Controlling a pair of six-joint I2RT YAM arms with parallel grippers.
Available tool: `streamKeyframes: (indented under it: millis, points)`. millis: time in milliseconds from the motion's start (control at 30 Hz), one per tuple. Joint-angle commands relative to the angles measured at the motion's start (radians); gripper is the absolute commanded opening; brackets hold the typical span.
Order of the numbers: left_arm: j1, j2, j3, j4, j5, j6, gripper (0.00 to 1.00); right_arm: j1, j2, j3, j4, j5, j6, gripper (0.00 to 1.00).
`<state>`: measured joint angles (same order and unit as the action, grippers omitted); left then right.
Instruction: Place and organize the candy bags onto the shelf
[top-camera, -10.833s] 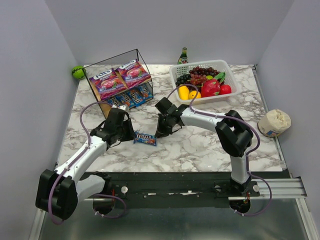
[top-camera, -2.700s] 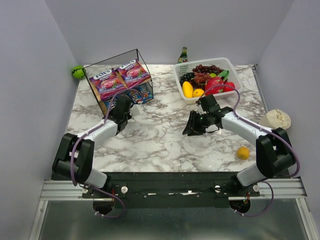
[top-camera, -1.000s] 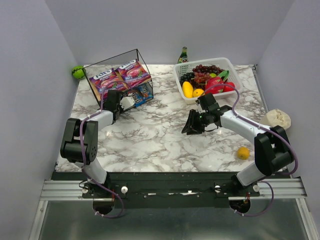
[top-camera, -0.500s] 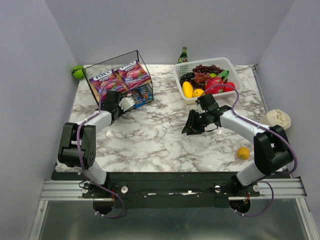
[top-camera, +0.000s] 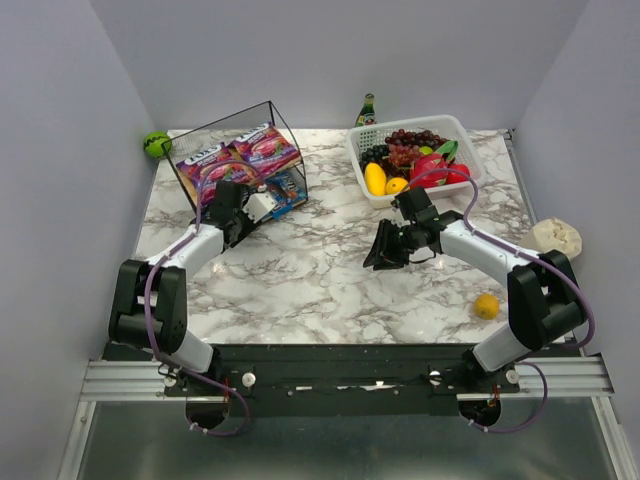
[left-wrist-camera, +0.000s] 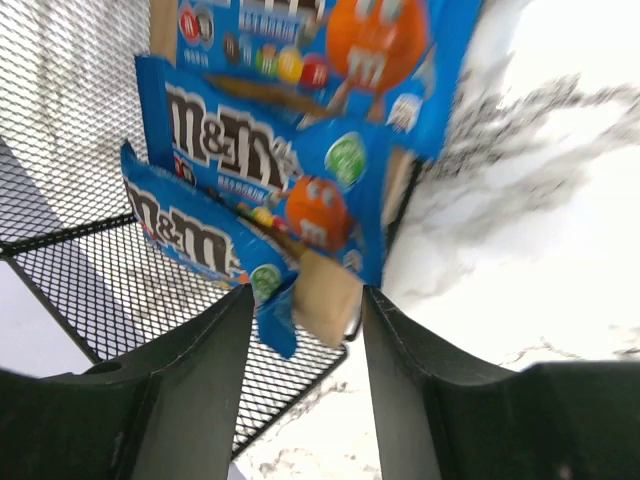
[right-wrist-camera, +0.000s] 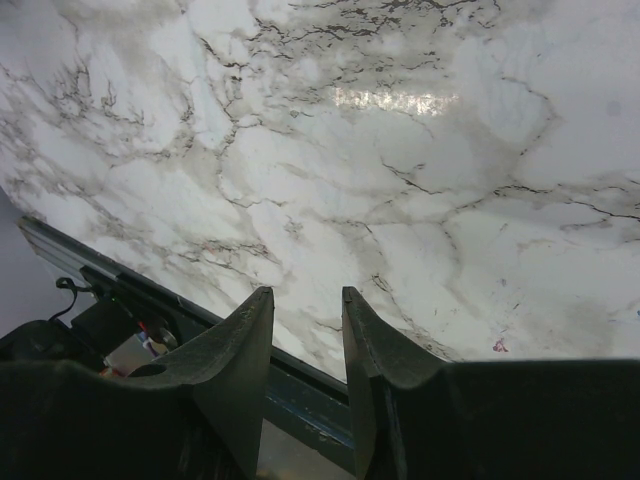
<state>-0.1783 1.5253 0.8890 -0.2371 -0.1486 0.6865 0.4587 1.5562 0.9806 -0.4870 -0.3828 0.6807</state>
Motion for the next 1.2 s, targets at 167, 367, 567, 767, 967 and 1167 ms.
streamKeyframes:
  millis: [167,367,567,767,967,1167]
  points:
    - [-0.058,0.001,-0.030,0.124,-0.012,-0.050,0.61,0.000,-0.005,0.012,0.016,0.010,0.003,0.42]
    - [-0.082,-0.017,-0.044,0.121,-0.019,-0.065,0.61,0.000,-0.019,-0.003,0.018,0.013,0.014,0.42]
    - [-0.136,-0.085,-0.067,0.088,-0.046,-0.091,0.61,0.000,-0.030,-0.003,0.013,0.019,0.020,0.42]
    - [-0.211,-0.223,-0.079,0.053,-0.040,-0.198,0.62,0.000,-0.042,0.000,0.004,0.031,0.019,0.43]
    - [-0.245,-0.425,-0.068,-0.031,0.026,-0.445,0.64,0.000,-0.094,0.013,-0.010,0.105,-0.001,0.64]
    - [-0.244,-0.588,0.051,-0.221,-0.017,-0.712,0.99,0.000,-0.200,0.052,-0.028,0.238,-0.064,0.95]
